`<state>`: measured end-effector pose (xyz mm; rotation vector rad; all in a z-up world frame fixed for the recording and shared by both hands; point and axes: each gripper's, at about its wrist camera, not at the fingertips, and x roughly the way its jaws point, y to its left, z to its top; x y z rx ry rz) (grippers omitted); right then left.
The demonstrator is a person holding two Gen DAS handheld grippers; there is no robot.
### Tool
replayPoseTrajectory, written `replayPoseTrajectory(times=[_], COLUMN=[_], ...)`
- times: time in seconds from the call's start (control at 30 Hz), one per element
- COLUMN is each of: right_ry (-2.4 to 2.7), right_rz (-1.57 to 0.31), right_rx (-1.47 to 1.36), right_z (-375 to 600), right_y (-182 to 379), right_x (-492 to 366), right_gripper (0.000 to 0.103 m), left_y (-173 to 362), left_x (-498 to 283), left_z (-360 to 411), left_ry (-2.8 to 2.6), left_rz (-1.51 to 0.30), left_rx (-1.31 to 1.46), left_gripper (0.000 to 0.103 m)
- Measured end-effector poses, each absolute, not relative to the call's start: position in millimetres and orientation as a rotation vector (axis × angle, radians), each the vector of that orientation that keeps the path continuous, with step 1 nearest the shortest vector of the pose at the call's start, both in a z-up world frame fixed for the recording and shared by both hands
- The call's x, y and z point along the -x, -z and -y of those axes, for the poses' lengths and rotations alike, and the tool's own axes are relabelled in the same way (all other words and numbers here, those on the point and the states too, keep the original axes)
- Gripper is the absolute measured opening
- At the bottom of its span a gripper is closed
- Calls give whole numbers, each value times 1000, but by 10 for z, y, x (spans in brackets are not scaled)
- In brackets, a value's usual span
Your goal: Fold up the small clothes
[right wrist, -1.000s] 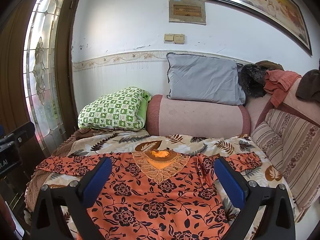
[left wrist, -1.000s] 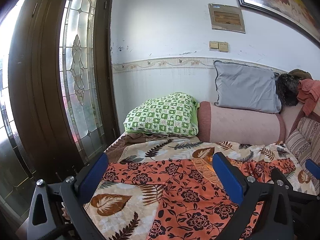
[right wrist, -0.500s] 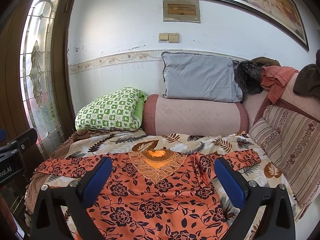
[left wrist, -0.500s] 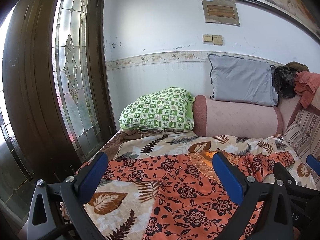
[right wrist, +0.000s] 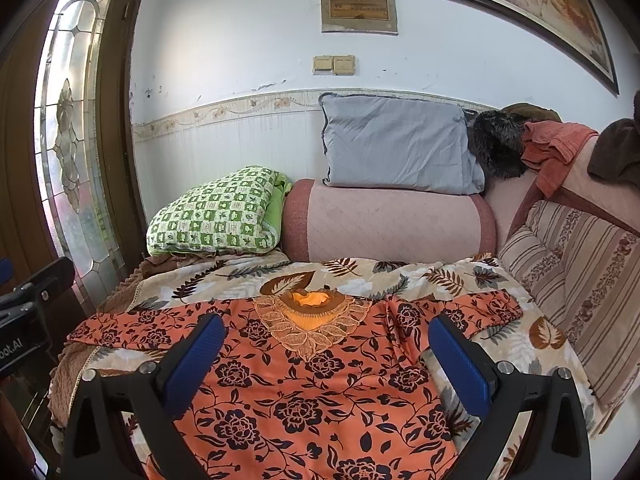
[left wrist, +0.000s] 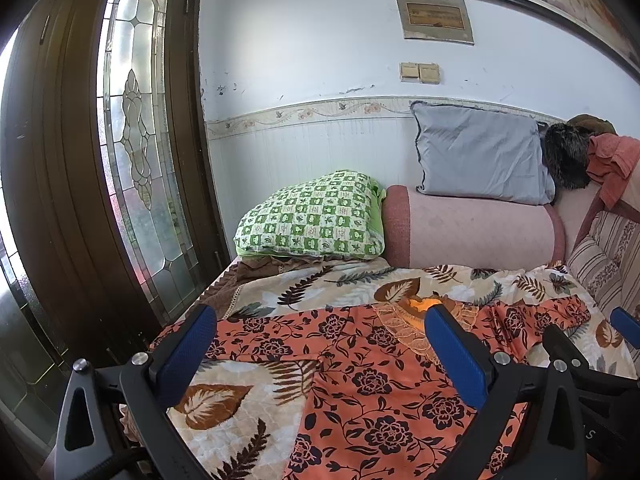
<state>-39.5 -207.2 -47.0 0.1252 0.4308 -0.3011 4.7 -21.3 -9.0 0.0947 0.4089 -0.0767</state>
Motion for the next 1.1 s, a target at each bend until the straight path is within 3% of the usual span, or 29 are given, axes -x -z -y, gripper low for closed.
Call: replayPoseTrajectory(times=[1.1], right_ry=[307], right_rz=[-515], right_rx=[-146], right_z=[2193], right_y=[803], right_x=[104], right_gripper=[103], left_y=[470], left_x=[-489], left_z=[348], left_ry=[75], left_rz=[-498], left_rx=[-126], left_gripper=[103])
